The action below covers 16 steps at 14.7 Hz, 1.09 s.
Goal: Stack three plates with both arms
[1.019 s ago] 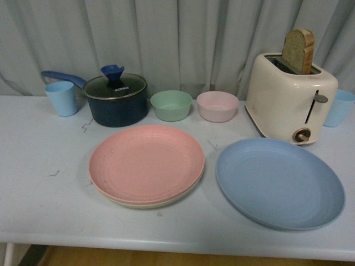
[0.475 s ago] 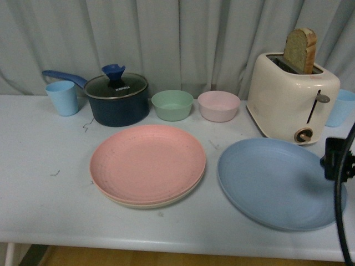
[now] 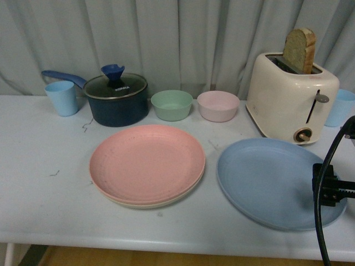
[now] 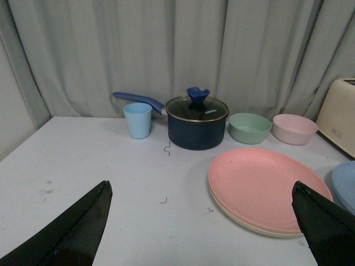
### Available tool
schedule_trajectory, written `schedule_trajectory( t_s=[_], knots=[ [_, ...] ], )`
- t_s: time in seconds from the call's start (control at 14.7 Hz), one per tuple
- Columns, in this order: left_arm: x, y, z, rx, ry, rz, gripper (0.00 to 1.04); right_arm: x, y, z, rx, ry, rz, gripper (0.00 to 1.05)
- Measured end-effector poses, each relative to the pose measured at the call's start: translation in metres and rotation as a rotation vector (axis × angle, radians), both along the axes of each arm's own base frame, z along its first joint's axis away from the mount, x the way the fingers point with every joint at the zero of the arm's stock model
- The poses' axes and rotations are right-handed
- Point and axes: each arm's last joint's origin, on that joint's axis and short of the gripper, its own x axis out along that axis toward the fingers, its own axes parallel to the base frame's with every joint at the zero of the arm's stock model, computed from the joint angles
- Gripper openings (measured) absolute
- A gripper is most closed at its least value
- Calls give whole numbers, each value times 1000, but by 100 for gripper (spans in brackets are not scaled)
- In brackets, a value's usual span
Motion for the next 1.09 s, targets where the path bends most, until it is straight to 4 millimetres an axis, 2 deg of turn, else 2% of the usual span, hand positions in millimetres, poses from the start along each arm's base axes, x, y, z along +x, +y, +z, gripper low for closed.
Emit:
schedule_trajectory(
  t_s=[0.14, 0.61, 0.68, 0.95, 1.09],
  knots=[
    [0, 0, 0, 0, 0, 0, 98, -1, -1, -5, 7, 17, -11, 96],
    [0, 0, 0, 0, 0, 0, 98, -3, -13, -3, 17, 5, -43, 12],
    [0, 0, 0, 0, 0, 0, 98, -6, -17, 3, 30, -8, -56, 4],
    [0, 0, 0, 0, 0, 0, 98, -34, -25, 63, 60, -138, -30, 2],
    [0, 0, 0, 0, 0, 0, 98, -32, -15, 102, 118, -288, 8, 2]
  ],
)
